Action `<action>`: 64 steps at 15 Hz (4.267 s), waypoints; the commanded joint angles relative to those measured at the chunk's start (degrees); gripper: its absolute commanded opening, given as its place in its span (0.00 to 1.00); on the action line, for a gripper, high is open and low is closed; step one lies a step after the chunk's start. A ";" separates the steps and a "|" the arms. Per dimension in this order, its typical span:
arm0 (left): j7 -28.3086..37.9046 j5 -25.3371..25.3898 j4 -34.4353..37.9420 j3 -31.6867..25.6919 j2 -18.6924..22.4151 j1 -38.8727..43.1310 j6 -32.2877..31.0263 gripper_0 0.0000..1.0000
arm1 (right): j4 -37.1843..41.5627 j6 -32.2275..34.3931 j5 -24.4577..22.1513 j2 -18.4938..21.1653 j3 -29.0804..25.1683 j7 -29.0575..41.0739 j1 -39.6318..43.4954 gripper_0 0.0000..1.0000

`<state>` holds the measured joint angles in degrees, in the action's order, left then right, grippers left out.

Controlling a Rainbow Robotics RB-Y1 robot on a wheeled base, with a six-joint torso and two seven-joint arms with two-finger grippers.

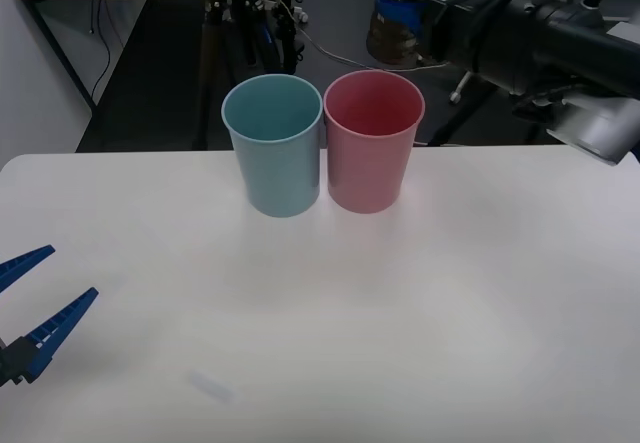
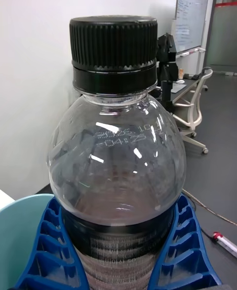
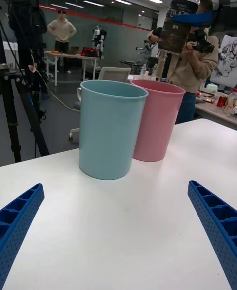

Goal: Grasp the object on the table and drop it into the matching bin: aluminum can to the light blue bin, PET bottle to the pink bin.

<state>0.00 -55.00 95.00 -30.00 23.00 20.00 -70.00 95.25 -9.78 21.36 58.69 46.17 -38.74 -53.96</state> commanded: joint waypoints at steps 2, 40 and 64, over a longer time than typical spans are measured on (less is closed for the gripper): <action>0.00 0.00 0.00 0.00 0.00 0.00 0.00 1.00 | -1.47 0.03 -2.73 -2.08 0.41 -0.90 0.00 0.00; 0.00 0.00 0.00 0.00 0.00 0.00 0.00 1.00 | 4.24 1.52 -3.52 0.64 0.32 0.94 2.54 1.00; 0.00 0.00 0.00 0.00 0.00 0.00 0.00 1.00 | 22.78 20.86 -33.32 7.94 -34.13 25.46 53.43 1.00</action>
<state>0.00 -55.00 95.00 -30.00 23.00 20.00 -70.00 117.80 10.30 -10.15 67.32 13.28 -14.07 -2.41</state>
